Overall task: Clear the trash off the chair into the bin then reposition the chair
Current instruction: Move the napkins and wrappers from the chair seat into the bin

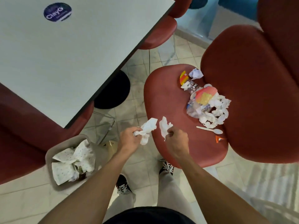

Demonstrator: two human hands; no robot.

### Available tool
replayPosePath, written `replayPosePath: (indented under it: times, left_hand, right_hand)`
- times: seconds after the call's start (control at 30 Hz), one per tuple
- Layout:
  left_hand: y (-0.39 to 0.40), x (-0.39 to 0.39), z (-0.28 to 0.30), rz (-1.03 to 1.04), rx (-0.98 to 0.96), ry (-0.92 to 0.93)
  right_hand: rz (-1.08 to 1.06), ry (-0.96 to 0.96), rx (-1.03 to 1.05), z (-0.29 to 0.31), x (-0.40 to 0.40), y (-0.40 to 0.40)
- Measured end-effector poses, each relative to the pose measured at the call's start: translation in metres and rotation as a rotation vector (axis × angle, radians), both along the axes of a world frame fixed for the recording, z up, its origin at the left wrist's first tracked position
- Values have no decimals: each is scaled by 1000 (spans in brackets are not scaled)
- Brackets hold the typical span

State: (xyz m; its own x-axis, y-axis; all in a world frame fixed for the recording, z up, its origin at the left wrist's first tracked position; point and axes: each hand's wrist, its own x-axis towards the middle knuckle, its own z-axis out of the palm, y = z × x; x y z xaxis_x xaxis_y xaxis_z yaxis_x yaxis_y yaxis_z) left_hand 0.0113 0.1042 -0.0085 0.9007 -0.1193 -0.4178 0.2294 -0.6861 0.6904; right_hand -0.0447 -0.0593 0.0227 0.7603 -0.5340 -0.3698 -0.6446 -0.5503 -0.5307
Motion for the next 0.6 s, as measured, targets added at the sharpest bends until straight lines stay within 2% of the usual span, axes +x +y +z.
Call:
replayPosePath:
  times: [0.43, 0.6]
  left_hand:
    - [182, -28, 5, 383, 31, -7]
    - [238, -47, -1, 601, 39, 32]
  right_hand:
    - [406, -19, 124, -1, 40, 187]
    - [528, -13, 136, -4, 42, 249]
